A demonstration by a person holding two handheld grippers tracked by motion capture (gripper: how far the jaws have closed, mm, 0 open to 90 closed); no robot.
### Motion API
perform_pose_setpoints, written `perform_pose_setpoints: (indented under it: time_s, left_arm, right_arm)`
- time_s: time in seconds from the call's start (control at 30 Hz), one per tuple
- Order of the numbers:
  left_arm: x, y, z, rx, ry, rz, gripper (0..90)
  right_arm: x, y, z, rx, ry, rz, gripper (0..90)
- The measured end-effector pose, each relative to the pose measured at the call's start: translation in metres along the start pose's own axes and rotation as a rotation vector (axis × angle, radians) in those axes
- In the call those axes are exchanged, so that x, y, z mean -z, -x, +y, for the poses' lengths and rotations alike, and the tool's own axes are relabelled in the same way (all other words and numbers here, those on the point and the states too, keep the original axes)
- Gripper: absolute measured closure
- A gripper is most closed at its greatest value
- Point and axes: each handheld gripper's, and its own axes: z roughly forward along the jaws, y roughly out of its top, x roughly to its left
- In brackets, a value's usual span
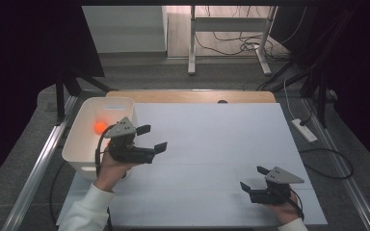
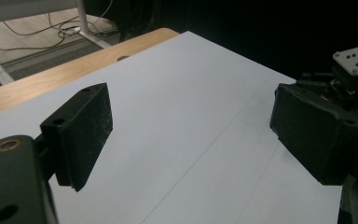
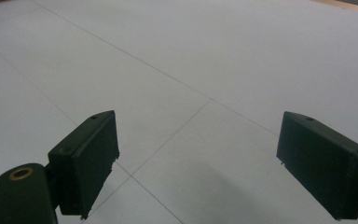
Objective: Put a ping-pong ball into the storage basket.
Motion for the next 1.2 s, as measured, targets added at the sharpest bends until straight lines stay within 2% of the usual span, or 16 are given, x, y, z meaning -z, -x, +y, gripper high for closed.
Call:
perform_pose_setpoints:
  time_s: [0.07, 0.13, 0.33, 0.63, 0.77, 0.87, 1.03, 1.2]
  left_arm:
    - [-0.004, 0.004, -0.003, -0.014, -0.005, 0.016, 13.7]
    - [-0.008, 0.006, -0.005, -0.025, -0.014, 0.013, 13.6]
    - [-0.012, 0.018, -0.012, -0.035, -0.007, -0.021, 13.8]
    - [-0.016, 0.037, -0.03, -0.063, -0.036, -0.052, 13.7]
    - [-0.025, 0.044, -0.042, -0.101, -0.056, -0.013, 14.4]
    - [-0.032, 0.046, -0.05, -0.114, -0.075, -0.004, 14.0]
    - [-0.034, 0.044, -0.06, -0.097, -0.087, -0.011, 14.0]
    - [-0.032, 0.04, -0.077, -0.074, -0.11, -0.007, 14.3]
  right_arm:
    - [0.0, 0.0, -0.001, 0.001, -0.001, 0.001, 12.4]
    - [0.001, 0.001, -0.001, 0.001, -0.003, 0.0, 12.5]
    - [0.001, 0.001, -0.002, 0.002, -0.004, -0.001, 12.5]
    - [0.005, -0.001, -0.003, -0.004, 0.0, -0.005, 12.5]
    - [0.005, -0.002, -0.002, -0.001, 0.0, -0.007, 12.5]
    - [0.004, -0.003, -0.003, -0.006, -0.006, -0.003, 12.5]
    - [0.005, -0.004, -0.003, -0.004, -0.002, -0.002, 12.4]
    - [0.005, -0.005, -0.004, 0.0, -0.004, -0.001, 12.5]
